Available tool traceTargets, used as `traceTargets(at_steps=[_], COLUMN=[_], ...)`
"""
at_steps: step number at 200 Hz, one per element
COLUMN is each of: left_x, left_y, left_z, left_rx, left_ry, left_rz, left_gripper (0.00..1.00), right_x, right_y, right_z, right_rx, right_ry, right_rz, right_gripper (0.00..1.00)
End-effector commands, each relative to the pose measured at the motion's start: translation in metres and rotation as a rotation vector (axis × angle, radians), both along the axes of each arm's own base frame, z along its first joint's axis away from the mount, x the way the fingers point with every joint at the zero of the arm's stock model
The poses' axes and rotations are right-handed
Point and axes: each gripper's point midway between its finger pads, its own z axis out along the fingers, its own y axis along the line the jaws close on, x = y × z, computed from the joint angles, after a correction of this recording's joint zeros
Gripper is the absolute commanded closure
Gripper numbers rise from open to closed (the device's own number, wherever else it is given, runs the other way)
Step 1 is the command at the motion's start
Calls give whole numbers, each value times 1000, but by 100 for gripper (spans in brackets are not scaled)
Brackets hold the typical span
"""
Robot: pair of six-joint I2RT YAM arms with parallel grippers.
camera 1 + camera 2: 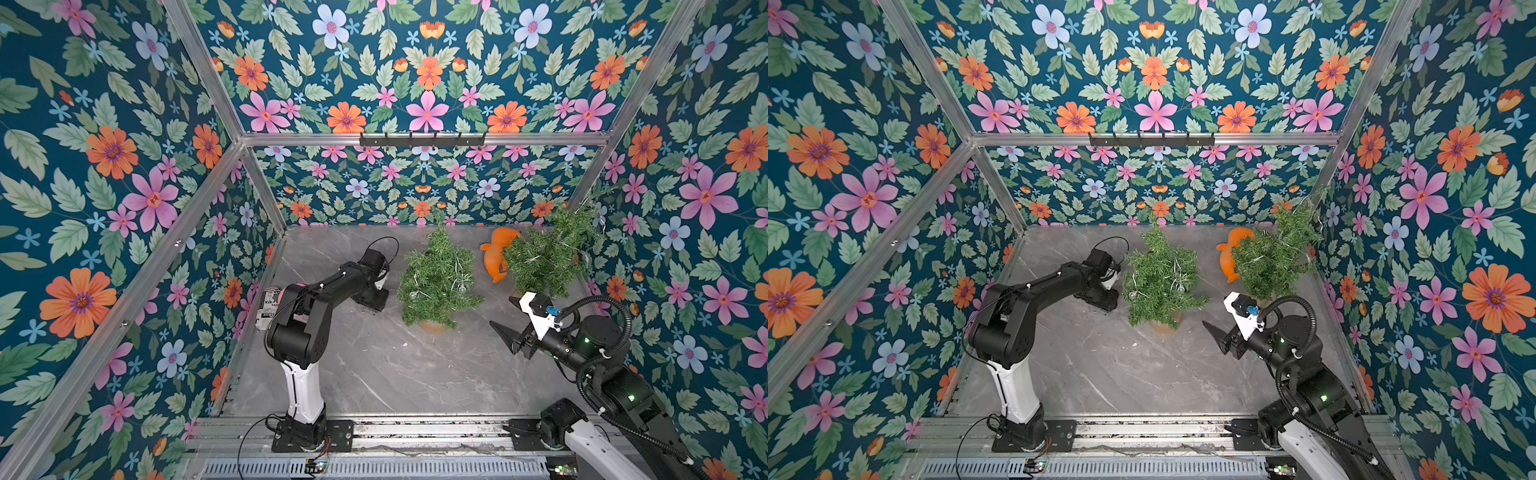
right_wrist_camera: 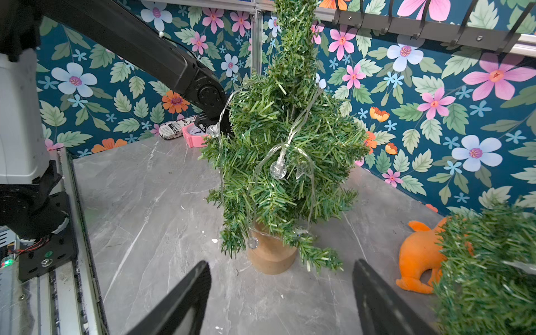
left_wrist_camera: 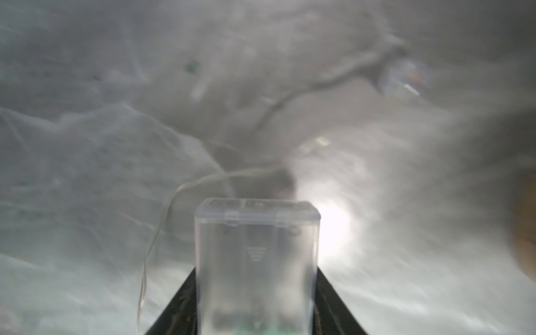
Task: Wrap string light around the christmas tree
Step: Pick up the light string from the center of the board.
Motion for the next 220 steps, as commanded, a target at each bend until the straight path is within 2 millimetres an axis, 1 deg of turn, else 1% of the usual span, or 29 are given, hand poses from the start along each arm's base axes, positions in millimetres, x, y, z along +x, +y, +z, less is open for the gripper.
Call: traceTargets(at_steps=[1,38,61,75,92,114,125,144,154,162,171,181,191,196,209,220], left_x=[-33,-83,-104,-111,-115,-121,-122,-126,-123,-119,-109,-93,-79,-73,-64,-62], left_y=[-3,-24,-34,-42,-52,-59,-60,-63,-62,-59,-50,-31,-7,5,29,42], left_z=[9,30,47,62,88,121,136,160,171,179,186,189,190,191,193,200], left_rx=[-13,-69,-140,-214,-313,-416,-456,-526,-545,-548,-529,-467,-391,-355,-284,-259], left_ry=[69,103,111,93,46,-16,-59,-112,-150,-189,-245,-320,-386,-417,-474,-511], left_rz=[-14,-113,-160,-182,-204,-225,-226,-231,-213,-188,-127,-12,116,169,268,320], left_gripper=[57,59,59,59,59,61,61,64,67,70,73,75,83,84,89,92], right_x=[-1,-3,-3,-3,-2,-3,-3,-4,-4,-4,-4,-3,-2,-1,1,2], right_y=[0,-2,-3,-2,-1,0,0,0,0,0,1,1,2,3,4,6], right_z=[13,20,25,28,32,37,40,45,48,50,52,54,55,56,57,57], right_rx=[29,22,20,23,31,49,54,59,63,65,68,73,80,83,87,88], right_ry=[-24,-35,-42,-45,-45,-50,-55,-63,-66,-67,-68,-68,-68,-68,-63,-58], right_rz=[0,-5,-9,-5,-2,5,6,4,5,6,8,10,9,10,14,18], right_gripper=[22,23,23,23,23,23,23,23,23,23,23,23,23,23,23,24])
